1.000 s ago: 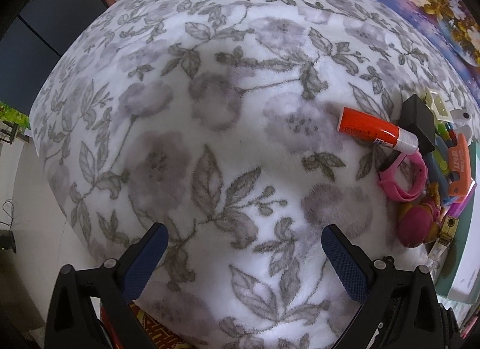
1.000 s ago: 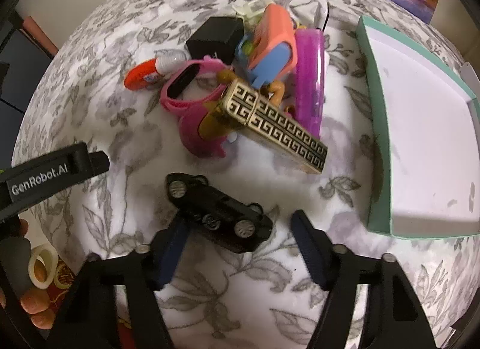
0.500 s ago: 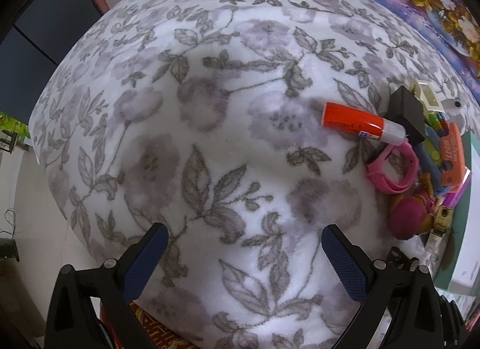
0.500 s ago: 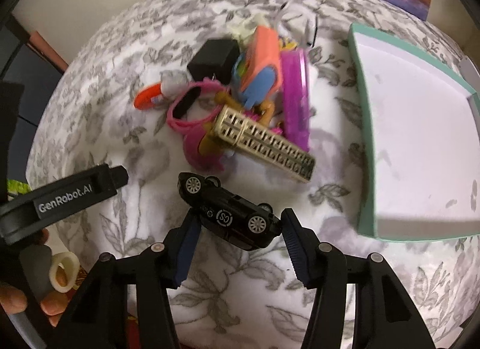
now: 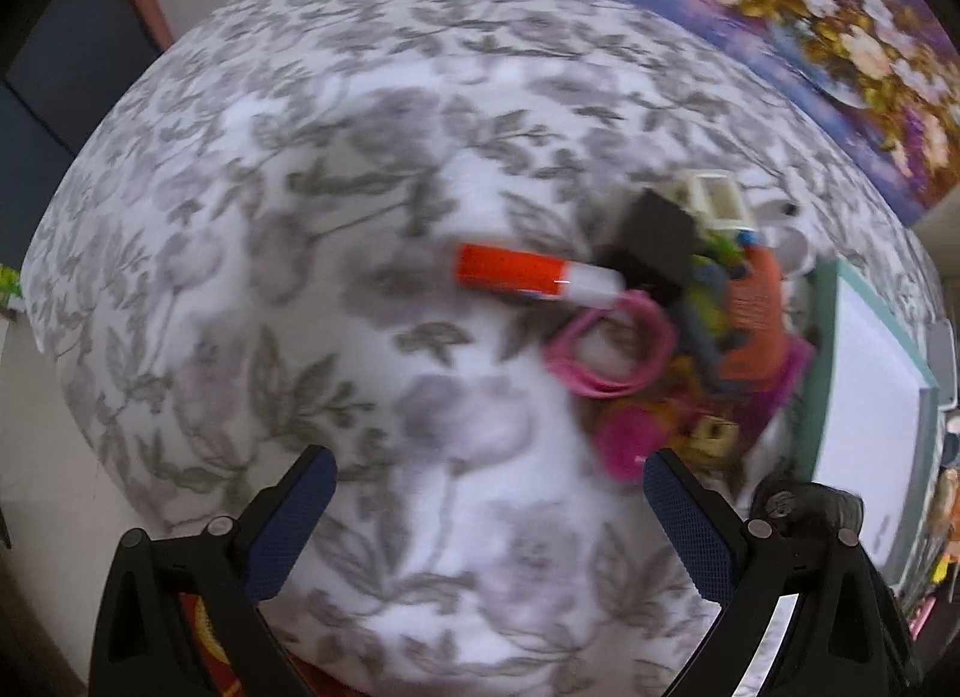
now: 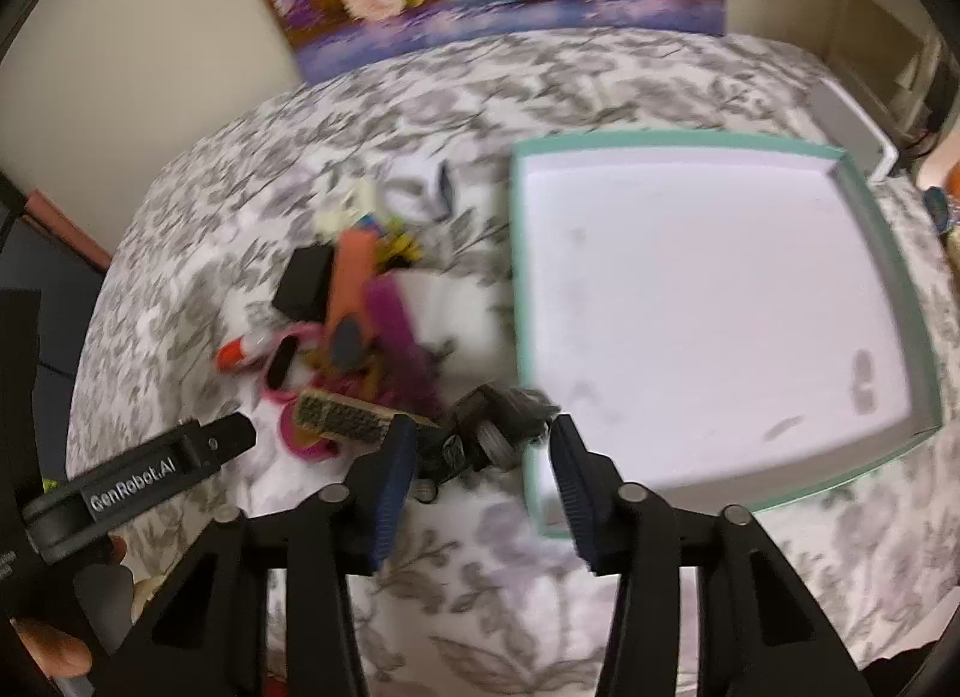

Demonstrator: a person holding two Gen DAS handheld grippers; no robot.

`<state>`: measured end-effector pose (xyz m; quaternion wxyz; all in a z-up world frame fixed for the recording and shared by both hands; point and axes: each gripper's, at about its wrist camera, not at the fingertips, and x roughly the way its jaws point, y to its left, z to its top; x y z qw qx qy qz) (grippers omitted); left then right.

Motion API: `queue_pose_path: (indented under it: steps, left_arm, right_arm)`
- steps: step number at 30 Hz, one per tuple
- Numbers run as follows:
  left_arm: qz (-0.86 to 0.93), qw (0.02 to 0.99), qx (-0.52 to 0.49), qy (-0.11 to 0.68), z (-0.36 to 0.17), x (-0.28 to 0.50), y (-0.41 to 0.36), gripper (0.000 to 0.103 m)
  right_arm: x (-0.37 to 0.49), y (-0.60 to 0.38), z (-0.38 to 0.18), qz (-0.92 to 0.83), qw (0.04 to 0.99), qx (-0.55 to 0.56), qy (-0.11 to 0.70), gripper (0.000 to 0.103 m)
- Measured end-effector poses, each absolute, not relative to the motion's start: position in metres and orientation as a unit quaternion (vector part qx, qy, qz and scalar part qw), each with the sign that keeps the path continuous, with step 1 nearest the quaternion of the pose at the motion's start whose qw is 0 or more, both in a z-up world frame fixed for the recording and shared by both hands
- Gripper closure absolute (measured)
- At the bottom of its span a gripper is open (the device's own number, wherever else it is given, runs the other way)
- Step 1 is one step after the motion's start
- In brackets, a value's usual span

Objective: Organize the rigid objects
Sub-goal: 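Lift the black toy car with the right tool while the left tool grasps the gold harmonica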

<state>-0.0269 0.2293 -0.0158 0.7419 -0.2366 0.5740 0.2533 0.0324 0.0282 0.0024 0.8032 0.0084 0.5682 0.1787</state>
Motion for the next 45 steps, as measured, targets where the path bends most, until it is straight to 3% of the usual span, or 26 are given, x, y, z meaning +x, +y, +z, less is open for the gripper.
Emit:
queue_pose_path:
  steps: [8,11,14,17,20,22,24,25,30,35,45]
  left_arm:
    - [0.230,0.749,-0.202,0.587,-0.019,0.003,0.197,0.001]
    - [0.220,0.748,-0.217,0.587,-0.019,0.009,0.191,0.013]
    - [0.193,0.757,-0.220,0.584,-0.020,0.018,0.180,0.018]
    - [0.178,0.756,-0.219,0.591,-0.027,0.021,0.174,0.037]
    - [0.174,0.756,-0.219,0.591,-0.029,0.022,0.174,0.040]
    - [0.170,0.762,-0.219,0.585,-0.026,0.021,0.176,0.048]
    - [0.157,0.768,-0.225,0.579,-0.021,0.020,0.176,0.067]
    - [0.146,0.768,-0.233,0.579,-0.020,0.021,0.178,0.069]
    - [0.117,0.772,-0.232,0.579,-0.016,0.023,0.170,0.069]
    - [0.063,0.765,-0.306,0.563,-0.016,0.016,0.176,0.069]
    - [0.061,0.782,-0.287,0.549,-0.023,0.028,0.169,0.069]
  right_arm:
    - [0.046,0.015,0.000,0.170,0.806,-0.008,0.568,0.058]
    - [0.046,0.013,-0.002,0.169,0.805,-0.014,0.568,0.058]
    - [0.052,0.011,-0.005,0.163,0.803,-0.005,0.573,0.058]
    - [0.057,0.009,-0.008,0.154,0.802,0.001,0.576,0.058]
    - [0.061,0.012,-0.011,0.151,0.800,0.006,0.580,0.058]
    - [0.061,0.014,-0.013,0.152,0.800,0.006,0.581,0.058]
    - [0.061,0.014,-0.014,0.150,0.799,0.005,0.582,0.058]
    - [0.061,0.014,-0.014,0.150,0.799,0.005,0.583,0.058]
    - [0.059,0.012,-0.014,0.149,0.799,0.006,0.583,0.058]
    - [0.058,0.011,-0.013,0.150,0.797,0.010,0.585,0.058]
    - [0.057,0.009,-0.017,0.144,0.791,0.011,0.594,0.058]
